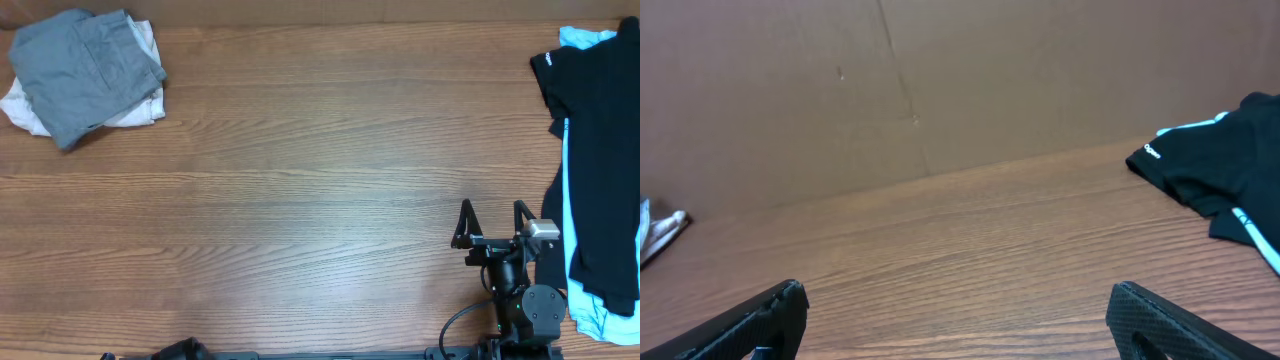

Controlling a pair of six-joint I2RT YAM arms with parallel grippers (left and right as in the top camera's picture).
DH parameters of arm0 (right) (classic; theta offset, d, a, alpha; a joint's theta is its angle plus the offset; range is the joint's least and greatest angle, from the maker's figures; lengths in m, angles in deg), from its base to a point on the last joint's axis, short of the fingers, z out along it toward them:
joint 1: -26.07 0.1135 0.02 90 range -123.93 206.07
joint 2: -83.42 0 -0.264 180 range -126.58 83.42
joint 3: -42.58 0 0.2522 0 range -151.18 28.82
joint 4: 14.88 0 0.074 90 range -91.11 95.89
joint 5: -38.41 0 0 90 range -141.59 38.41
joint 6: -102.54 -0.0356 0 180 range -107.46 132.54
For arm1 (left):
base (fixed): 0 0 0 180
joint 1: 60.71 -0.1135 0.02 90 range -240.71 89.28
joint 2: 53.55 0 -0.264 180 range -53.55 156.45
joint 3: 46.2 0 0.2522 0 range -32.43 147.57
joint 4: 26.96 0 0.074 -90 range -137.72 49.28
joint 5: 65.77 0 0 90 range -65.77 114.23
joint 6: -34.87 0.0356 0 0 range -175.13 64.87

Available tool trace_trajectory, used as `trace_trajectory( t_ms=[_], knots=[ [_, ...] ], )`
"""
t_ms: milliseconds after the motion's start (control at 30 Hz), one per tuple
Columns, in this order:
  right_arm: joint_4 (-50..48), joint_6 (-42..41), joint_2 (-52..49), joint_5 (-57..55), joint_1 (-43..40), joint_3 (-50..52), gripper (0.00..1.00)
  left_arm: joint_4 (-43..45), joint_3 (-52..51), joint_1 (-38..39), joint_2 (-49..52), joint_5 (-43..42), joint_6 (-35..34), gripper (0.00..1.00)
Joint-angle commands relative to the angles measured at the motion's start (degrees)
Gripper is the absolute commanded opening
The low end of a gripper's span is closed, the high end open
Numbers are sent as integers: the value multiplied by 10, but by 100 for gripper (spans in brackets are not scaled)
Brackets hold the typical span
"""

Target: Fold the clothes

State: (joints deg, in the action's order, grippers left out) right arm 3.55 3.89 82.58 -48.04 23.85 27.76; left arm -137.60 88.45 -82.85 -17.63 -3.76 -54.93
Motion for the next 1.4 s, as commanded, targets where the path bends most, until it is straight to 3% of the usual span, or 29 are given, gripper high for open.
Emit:
trace_trajectory(
  t_ms=[0,1167,1367],
  knots=[
    [-1,14,7,-4,-2,6,100,1,0,0,0,3,5,100],
    [-1,14,7,-4,-2,6,100,1,0,0,0,3,5,100],
    [-1,14,7,-4,-2,6,100,9,-30,-18,0,-21,-51,100]
  ],
)
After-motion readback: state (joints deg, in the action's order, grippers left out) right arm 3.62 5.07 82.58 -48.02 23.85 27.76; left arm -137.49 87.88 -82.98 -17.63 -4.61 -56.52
